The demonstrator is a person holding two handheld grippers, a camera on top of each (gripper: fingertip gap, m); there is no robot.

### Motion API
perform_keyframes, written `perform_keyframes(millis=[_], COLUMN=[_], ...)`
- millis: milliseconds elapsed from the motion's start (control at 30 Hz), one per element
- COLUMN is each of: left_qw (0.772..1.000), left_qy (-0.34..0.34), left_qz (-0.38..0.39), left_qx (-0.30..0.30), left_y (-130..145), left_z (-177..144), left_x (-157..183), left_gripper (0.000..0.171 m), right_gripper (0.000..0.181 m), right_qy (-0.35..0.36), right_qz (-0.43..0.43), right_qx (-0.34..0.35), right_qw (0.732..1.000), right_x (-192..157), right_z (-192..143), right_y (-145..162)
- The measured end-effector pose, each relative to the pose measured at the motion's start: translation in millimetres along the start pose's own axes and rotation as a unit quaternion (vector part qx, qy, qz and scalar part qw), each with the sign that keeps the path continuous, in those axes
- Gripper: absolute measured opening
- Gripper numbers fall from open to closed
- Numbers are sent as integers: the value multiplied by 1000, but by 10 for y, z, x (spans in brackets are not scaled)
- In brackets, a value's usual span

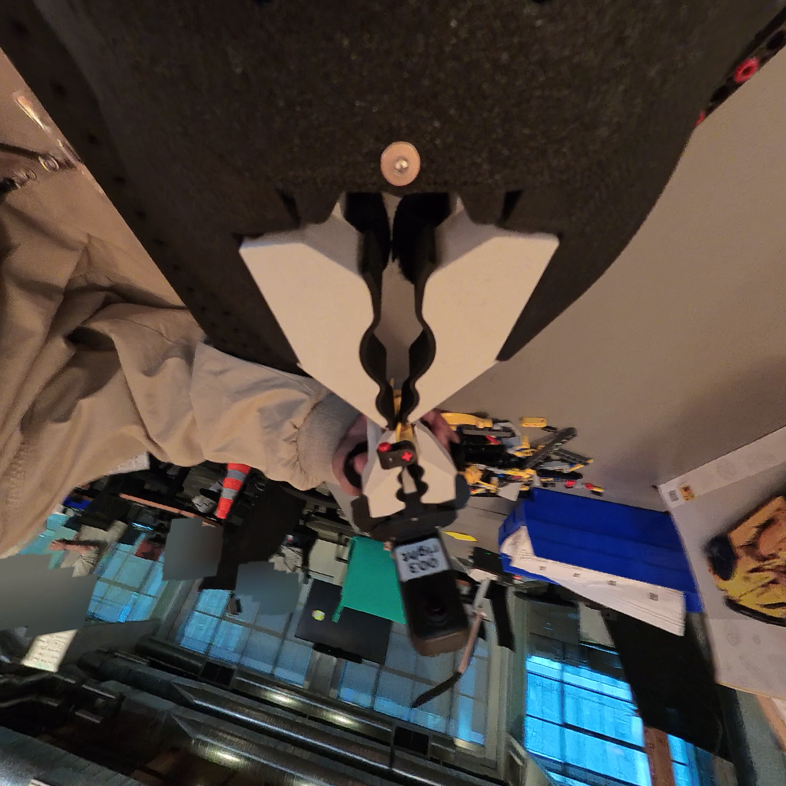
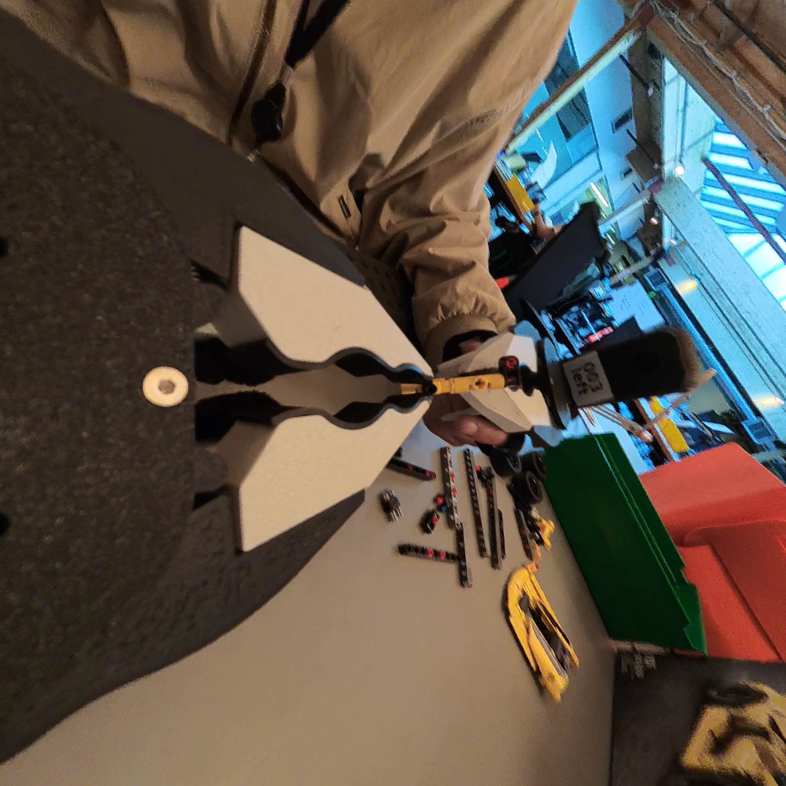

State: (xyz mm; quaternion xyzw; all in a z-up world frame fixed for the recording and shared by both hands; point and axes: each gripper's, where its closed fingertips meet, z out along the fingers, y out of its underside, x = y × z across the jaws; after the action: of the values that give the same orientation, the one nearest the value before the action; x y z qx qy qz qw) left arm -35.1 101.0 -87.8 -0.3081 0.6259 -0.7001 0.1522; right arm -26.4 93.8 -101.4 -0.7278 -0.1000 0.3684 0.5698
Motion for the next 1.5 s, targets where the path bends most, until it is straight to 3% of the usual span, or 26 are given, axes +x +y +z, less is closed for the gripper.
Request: perform_keyframes(millis=[133,233,367,567,733,867,1200,1433,1500], left_qw=[999,999,999,999,998,998,999,998,998], left_qy=[-31,-18,-20,2,20,24,31,36,38], left_qz=[-29,-41,-34,-40,-38,-35,-31,-36,-41], left_qx=[-12,-19,-23,-23,-37,-42,-22,-42,-39], left_y=[50,105,150,147,174,193,125,182,183], left_z=[21,98,160,150,132,133,75,110,109], left_x=[-139,-93,-83,-32,34,49,60,80,79], left_gripper=[21,20,3,1,1,0,1,1,1], right_gripper=[4,4,3,0,22,7,9,13,6], right_qy=[20,25,22,24,-18,-38,-83,-50,-49], right_qz=[22,21,20,14,35,58,119,78,90], right_qx=[55,52,52,42,39,26,92,50,37], right_qw=[998,998,998,999,998,997,985,994,994], right_x=[121,133,113,116,19,-12,-31,-55,-37], right_z=[-85,-53,-7,1,92,134,162,164,173], right_y=[-157,-139,-139,-106,-79,-22,-183,-98,-59])
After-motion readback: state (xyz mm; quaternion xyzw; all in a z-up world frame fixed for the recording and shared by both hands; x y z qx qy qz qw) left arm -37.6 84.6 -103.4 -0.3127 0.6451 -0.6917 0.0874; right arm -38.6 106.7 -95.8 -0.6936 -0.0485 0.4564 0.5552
